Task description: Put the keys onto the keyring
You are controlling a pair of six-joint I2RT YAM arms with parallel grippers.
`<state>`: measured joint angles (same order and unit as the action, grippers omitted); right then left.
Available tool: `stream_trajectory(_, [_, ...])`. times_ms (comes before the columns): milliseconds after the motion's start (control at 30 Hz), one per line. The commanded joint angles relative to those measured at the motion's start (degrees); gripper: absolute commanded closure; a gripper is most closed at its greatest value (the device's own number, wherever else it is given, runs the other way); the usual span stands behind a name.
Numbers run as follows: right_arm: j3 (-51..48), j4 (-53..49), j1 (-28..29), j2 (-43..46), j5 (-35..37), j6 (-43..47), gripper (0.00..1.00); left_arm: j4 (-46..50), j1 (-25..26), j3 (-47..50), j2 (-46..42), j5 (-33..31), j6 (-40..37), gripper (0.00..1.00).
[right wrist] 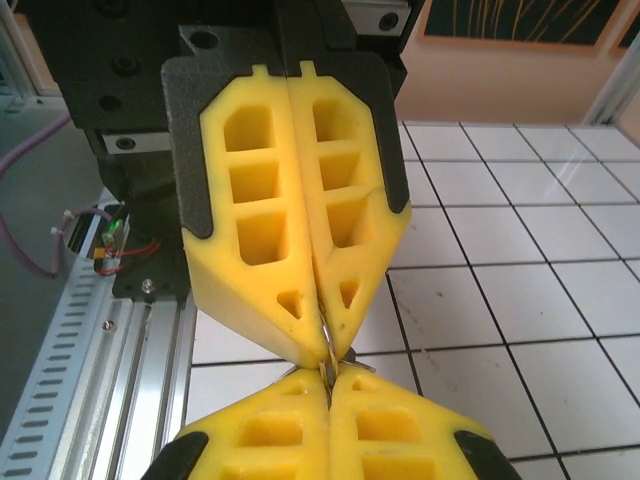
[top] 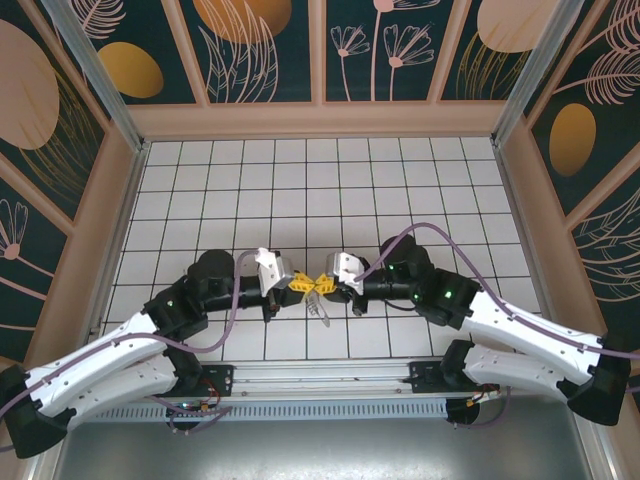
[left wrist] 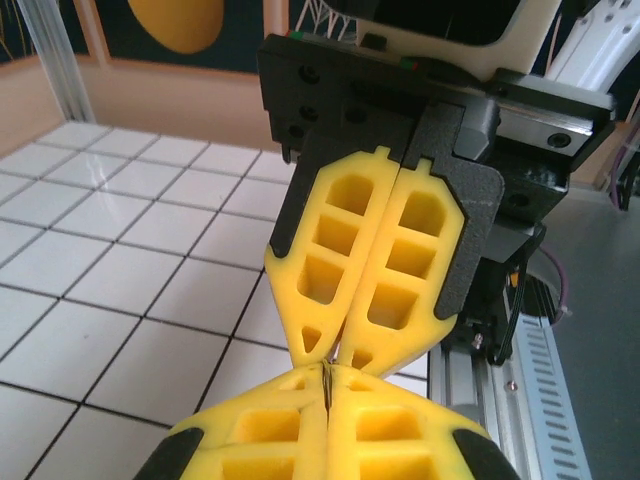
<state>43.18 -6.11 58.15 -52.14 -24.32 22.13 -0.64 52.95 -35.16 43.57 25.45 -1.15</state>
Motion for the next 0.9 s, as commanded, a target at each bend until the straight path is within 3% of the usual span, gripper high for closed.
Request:
stream_trajectory(0, [-1.5, 10.4, 0.4, 3.6, -3.2, -0.9, 0.99, -7.8, 0.4, 3.1, -2.7, 1.2, 3.8, 1.00])
stream_trajectory(167, [-5.8, 18.8, 0.4, 4.2, -6.4, -3.9, 0.93, -18.8, 0.4, 6.6, -4.7, 5.1, 6.4, 1.00])
stream_trajectory(400, [-7.1, 23.1, 0.4, 2.8, -5.5, -5.7, 0.95, -27.2, 0.4, 9.5, -3.1, 8.3, 9.0, 1.00])
stream_trajectory(500, [-6.3, 21.7, 0.4, 2.4, -2.5, -5.3, 1.00, -27.9, 0.5, 9.9, -3.3, 8.0, 9.2, 1.00])
stream_trajectory(700, [-0.8, 11.5, 0.4, 1.1, 6.5, -1.0, 1.00, -11.5, 0.4, 4.7, -0.7, 2.9, 5.4, 1.00])
stream_trajectory(867, [4.2, 4.1, 0.4, -2.1, 8.8, 1.1, 1.00, -1.1, 0.4, 1.1, 0.4, 0.0, 3.3, 0.88])
